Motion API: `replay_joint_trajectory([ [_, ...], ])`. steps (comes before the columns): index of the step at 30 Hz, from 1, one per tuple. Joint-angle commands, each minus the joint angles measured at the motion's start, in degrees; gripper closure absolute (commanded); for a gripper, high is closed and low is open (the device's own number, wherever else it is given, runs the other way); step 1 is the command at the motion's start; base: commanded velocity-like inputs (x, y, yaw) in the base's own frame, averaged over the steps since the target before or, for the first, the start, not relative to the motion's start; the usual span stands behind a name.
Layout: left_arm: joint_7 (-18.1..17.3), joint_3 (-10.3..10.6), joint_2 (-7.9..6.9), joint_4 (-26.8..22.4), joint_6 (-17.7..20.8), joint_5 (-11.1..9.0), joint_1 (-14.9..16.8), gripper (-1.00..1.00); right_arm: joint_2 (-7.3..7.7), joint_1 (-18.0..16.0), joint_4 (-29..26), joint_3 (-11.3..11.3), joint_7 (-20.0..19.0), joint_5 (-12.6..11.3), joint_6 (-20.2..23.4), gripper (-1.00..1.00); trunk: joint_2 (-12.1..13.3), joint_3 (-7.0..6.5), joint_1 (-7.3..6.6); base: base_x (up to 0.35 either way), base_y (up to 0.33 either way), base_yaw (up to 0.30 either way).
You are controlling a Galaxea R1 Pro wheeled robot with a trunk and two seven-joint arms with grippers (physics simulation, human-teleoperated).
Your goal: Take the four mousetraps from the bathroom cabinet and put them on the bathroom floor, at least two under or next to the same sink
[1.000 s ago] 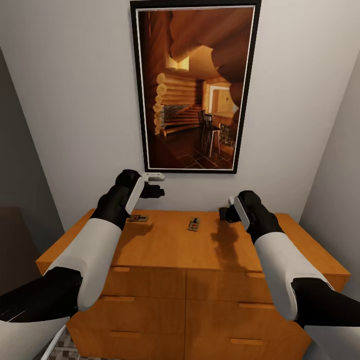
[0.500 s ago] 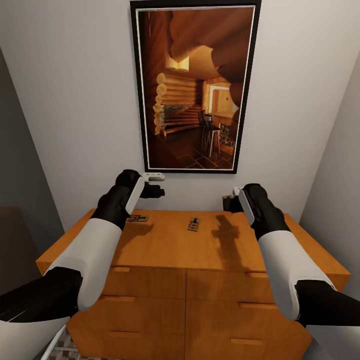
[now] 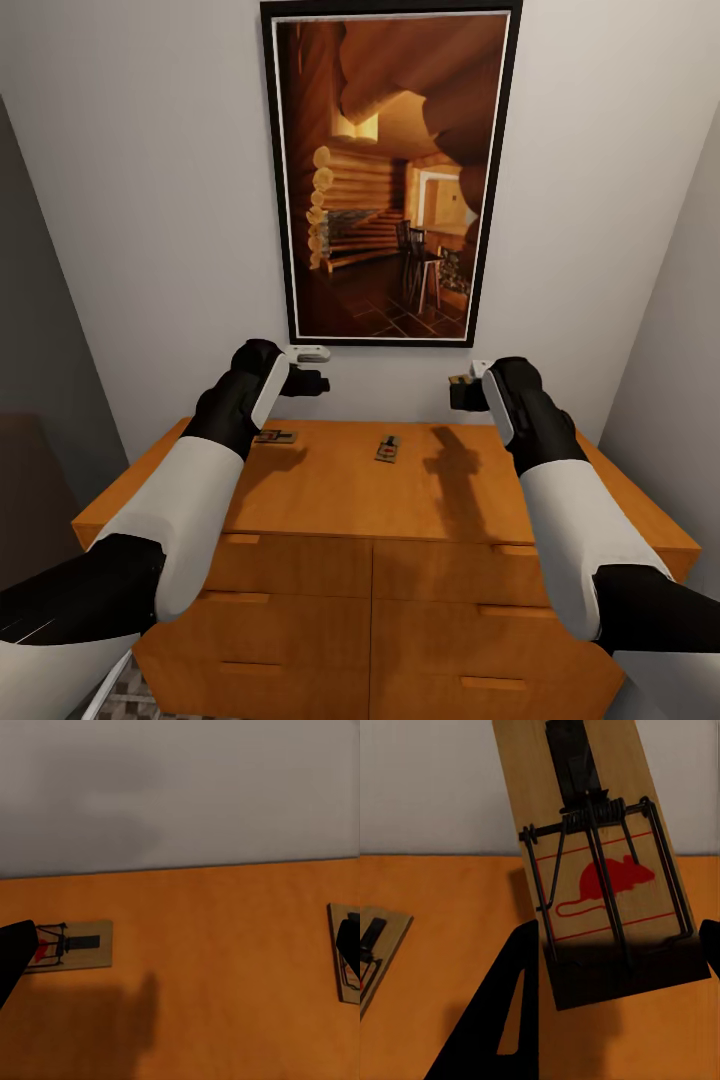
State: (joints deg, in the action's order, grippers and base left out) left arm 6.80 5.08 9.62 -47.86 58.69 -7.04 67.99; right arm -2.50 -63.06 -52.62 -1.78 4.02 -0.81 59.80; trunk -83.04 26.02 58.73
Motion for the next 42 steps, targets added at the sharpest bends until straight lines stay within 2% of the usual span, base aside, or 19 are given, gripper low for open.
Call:
replay_joint_trajectory([
  [1, 0.58, 0.11, -0.02, -0.04, 0.19, -0.61, 0.04, -1.00, -0.06, -0.04, -0.08, -0.16, 0.32, -0.18, 0.20, 1.00, -0.04, 0.07, 0.00, 0.000, 0.000, 0.000],
  [16, 0.58, 0.11, -0.04, -0.04, 0.20, -0.68, 0.04, -1.00, -0.05, -0.04, -0.17, -0.35, 0.39, -0.19, 0.20, 1.00, -0.04, 0.07, 0.00, 0.000, 0.000, 0.000],
  [28, 0.37, 0.20, 0.38, 0.68, 0.37, -0.77, 0.04, -1.00, 1.33, 0.02, 0.23, -0.33, 0.69, -0.24, 0.20, 1.00, -0.04, 0.06, 0.00, 0.000, 0.000, -0.005],
  [42, -0.37, 0.62, 0.38, 2.91, 0.37, -0.67, 0.03, -1.00, 1.44, 0.05, 0.32, -0.32, 0.47, -0.28, 0.20, 1.00, -0.04, -0.24, 0.00, 0.000, 0.000, -0.231],
])
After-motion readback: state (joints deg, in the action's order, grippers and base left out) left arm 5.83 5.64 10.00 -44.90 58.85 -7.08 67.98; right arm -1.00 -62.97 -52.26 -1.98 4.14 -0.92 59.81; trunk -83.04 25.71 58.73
